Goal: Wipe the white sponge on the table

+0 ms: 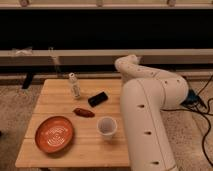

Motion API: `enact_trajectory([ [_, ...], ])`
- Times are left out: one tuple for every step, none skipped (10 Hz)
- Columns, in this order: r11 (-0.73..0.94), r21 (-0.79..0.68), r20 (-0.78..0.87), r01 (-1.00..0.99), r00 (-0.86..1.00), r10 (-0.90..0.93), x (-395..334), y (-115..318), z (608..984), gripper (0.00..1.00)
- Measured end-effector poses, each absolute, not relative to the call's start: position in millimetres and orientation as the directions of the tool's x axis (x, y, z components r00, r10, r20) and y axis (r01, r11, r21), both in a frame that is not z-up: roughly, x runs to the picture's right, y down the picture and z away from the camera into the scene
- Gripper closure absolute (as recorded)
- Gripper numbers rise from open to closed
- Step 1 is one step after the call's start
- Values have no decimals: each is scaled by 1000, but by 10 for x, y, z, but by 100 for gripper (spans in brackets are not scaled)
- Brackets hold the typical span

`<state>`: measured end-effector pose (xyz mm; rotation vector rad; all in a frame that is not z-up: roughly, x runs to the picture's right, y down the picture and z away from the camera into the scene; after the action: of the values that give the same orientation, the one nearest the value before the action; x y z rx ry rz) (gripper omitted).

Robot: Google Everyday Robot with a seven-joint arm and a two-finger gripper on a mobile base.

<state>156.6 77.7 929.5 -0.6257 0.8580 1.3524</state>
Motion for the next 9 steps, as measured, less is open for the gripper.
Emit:
enact_trajectory([
  [135,90,-815,-987,5,580,1567,761,9322,100],
  [140,95,-815,-986,4,579,1596,766,9320,100],
  [148,78,-816,-986,22,577,1540,779,9300,100],
  [157,50,-814,-986,51,579,1427,790,9278,100],
  [166,17,-806,-986,85,586,1274,787,9235,100],
  [180,-25,-793,-983,130,595,1032,777,9172,100],
  [188,-64,-779,-980,167,605,770,783,9079,100],
  [183,-92,-770,-979,186,611,618,817,8993,100],
  [181,-118,-759,-976,206,617,511,851,8904,100],
])
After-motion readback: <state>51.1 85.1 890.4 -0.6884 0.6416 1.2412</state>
